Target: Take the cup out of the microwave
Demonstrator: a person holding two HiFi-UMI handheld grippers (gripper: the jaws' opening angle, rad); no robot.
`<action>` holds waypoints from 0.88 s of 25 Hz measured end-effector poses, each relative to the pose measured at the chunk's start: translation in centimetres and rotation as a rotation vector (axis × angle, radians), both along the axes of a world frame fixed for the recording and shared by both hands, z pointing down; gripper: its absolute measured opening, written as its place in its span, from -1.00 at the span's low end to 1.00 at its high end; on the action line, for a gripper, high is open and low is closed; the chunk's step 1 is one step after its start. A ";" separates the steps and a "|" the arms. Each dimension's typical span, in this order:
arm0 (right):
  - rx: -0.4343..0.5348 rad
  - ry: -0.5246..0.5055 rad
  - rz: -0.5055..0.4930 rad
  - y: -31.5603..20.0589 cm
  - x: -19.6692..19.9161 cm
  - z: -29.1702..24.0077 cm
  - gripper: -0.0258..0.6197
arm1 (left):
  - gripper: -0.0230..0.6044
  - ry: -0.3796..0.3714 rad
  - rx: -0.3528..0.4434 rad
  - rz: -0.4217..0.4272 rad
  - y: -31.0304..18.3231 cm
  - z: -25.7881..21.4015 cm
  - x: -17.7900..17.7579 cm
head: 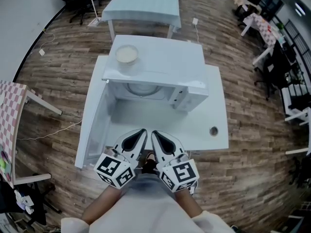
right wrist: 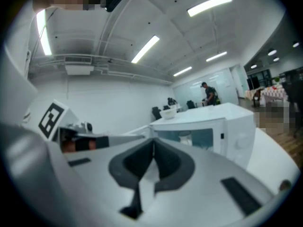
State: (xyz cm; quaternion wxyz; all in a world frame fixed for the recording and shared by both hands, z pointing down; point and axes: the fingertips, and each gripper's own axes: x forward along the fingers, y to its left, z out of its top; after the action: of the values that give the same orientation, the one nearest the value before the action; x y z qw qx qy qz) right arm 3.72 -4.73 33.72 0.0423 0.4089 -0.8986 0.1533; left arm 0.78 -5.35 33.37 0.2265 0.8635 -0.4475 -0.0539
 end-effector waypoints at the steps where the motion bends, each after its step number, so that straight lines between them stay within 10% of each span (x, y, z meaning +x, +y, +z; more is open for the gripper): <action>1: 0.002 -0.004 -0.005 -0.4 0.4 0.0 -0.85 | -0.90 -0.005 0.005 -0.009 -0.4 -0.1 0.3; 22: 0.075 -0.007 -0.097 -5.3 -0.4 2.0 -0.85 | -0.90 -0.021 0.025 -0.183 -5.0 2.7 -0.8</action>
State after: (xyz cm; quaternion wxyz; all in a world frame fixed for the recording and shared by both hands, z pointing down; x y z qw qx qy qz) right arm 3.29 -10.06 35.72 0.0311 0.3656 -0.9227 0.1185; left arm 0.03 -10.33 36.04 0.2051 0.8221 -0.5263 -0.0707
